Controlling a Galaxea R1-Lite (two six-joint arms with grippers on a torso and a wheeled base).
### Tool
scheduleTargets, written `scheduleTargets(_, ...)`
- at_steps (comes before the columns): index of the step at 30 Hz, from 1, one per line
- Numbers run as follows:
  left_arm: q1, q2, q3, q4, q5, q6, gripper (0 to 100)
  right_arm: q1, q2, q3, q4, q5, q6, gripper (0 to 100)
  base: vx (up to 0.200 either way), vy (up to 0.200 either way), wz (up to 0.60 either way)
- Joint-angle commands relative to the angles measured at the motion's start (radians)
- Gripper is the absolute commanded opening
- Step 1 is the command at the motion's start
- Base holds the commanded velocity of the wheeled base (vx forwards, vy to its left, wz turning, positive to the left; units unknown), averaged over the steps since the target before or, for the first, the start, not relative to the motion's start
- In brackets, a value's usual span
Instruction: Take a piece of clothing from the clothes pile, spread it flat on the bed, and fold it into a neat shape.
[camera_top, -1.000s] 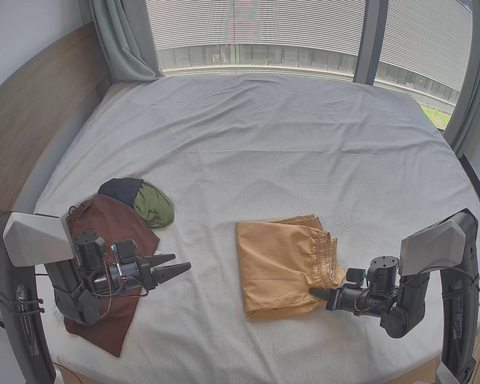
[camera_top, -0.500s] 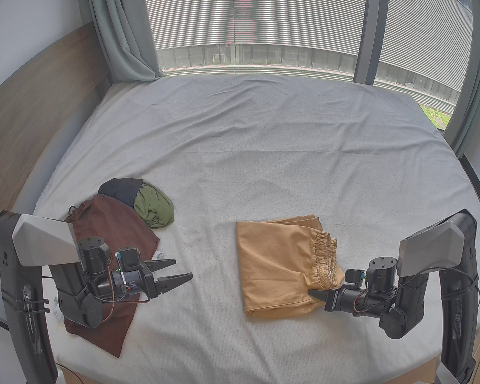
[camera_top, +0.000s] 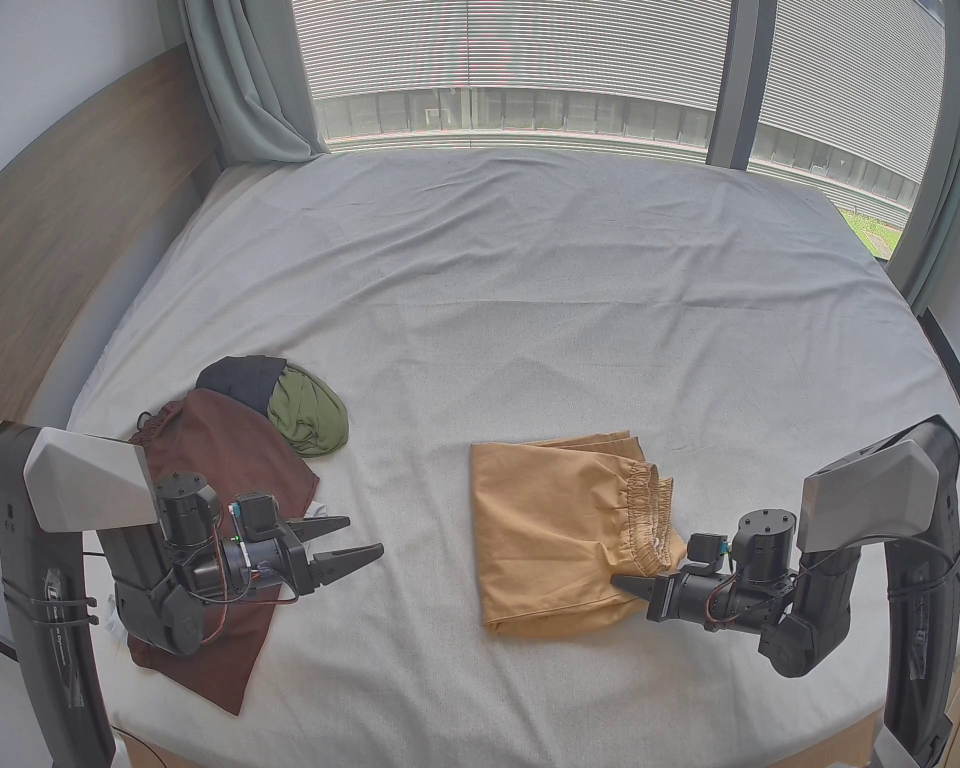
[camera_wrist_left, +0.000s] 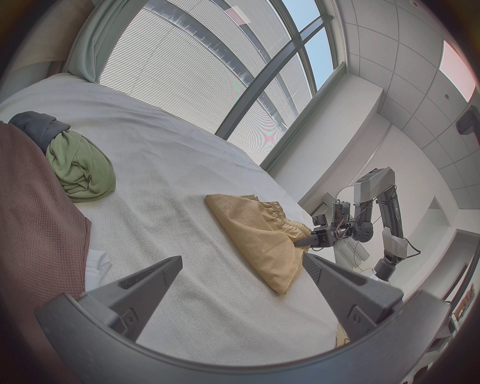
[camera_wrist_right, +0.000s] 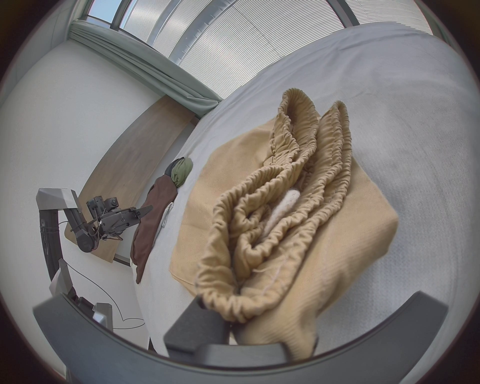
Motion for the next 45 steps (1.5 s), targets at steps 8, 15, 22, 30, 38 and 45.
scheduleTargets(8,-0.006,-0.030,0.006,0.000,0.000,-0.003,100,0.006,-0.127,-0.001,-0.002,0.003,0.013,0,0.000,0.000,0.00)
scheduleTargets(15,-0.002,-0.085,0.006,0.000,0.006,-0.030,100,0.034,-0.209,-0.019,-0.002,0.003,0.111,0,0.000,0.000,0.00)
scheduleTargets(22,0.000,-0.114,0.009,0.000,0.006,-0.059,100,0.037,-0.212,-0.030,-0.002,0.003,0.113,0,0.000,0.000,0.00)
scheduleTargets(30,-0.002,-0.114,0.011,0.000,0.006,-0.059,100,0.049,-0.253,-0.061,-0.002,0.006,0.136,0,0.000,0.000,0.00)
scheduleTargets(38,-0.002,-0.112,0.011,0.000,0.006,-0.059,100,0.061,-0.302,-0.098,0.000,0.007,0.177,0,0.000,0.000,0.00)
scheduleTargets(45,0.000,-0.112,0.011,0.000,0.006,-0.061,100,0.061,-0.313,-0.130,0.001,0.017,0.192,0,0.000,0.000,0.00)
